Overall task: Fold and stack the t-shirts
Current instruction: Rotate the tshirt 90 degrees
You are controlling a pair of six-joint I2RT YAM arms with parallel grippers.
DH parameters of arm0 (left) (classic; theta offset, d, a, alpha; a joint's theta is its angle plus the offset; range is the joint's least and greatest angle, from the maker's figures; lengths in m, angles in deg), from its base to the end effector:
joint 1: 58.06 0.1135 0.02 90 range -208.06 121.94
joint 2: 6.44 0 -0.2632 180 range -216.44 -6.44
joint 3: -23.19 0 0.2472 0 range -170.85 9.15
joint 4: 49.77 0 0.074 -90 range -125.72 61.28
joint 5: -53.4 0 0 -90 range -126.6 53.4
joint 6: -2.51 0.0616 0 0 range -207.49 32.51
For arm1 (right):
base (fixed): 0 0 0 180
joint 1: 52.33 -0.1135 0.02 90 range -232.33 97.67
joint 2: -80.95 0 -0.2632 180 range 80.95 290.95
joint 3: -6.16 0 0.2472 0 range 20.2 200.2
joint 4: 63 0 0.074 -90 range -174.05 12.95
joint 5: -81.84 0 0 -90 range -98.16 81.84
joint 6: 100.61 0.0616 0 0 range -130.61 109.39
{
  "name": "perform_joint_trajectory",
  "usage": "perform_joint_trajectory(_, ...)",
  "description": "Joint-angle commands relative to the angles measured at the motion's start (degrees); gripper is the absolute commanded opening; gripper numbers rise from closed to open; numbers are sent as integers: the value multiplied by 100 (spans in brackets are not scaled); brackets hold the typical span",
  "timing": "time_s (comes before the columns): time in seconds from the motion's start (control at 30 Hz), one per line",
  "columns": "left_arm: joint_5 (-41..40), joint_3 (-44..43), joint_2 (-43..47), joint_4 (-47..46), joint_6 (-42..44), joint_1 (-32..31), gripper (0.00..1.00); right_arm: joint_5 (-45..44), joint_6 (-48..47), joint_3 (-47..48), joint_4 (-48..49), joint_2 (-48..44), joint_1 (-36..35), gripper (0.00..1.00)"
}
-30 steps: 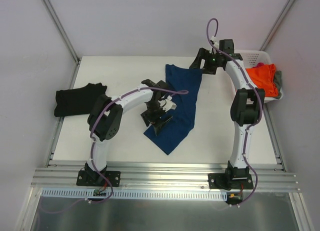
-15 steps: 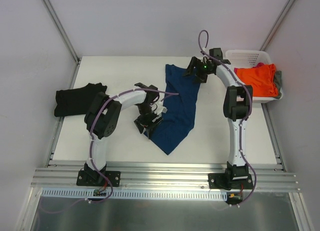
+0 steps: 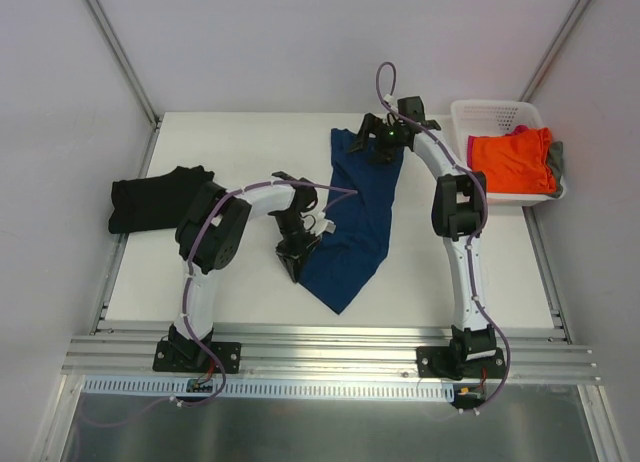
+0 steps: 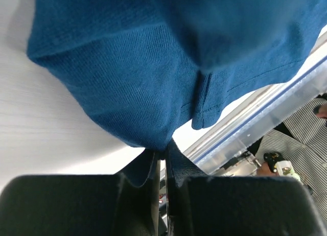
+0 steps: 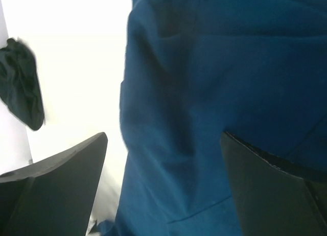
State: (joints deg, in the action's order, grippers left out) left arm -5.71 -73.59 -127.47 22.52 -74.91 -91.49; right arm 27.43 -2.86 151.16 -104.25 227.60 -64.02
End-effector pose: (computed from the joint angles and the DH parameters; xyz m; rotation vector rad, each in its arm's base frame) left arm 0.2885 -0.2284 0.1115 -1.0690 -2.6326 0.7426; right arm 0.5586 0.1522 0.1666 -0.3981 2.2732 0.8912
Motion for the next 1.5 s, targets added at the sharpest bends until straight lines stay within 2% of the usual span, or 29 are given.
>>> perform_joint_trajectory(0.0, 303, 249, 440, 223, 52, -41, 0, -201, 78, 465, 145, 153, -1, 97)
perform_joint_trajectory(0.2, 417, 565, 783, 320, 192, -190, 0, -307, 192, 764, 215, 434, -141, 97)
perform_joint_trajectory(0.37, 479, 750, 1020, 337, 289, -549, 0, -482, 306, 1124, 365, 707, -290, 97)
perform_joint_trajectory(0.63, 873, 777, 968, 399, 333, -823, 0, -843, 402, 1389, 487, 997, -466, 97)
perform_joint_trajectory(1.17, 1331, -330, -34, 654, 412, -1710, 0, -844, 746, 1696, 901, 1217, -642, 97)
perform_joint_trajectory(1.33, 1367, -383, -149, 671, 360, -1877, 0, -791, 772, 1714, 927, 1243, -634, 97)
perform_joint_trajectory(1.37, 1332, -401, -149, 671, 325, -1886, 24, -756, 772, 1723, 936, 1252, -634, 97)
perform_joint_trajectory(1.4, 1271, -410, -140, 689, 298, -1913, 42, -738, 737, 1740, 927, 1252, -634, 97)
perform_joint_trajectory(1.47, 1077, -340, 9, 698, 227, -1930, 70, -607, 519, 1802, 875, 1191, -599, 97)
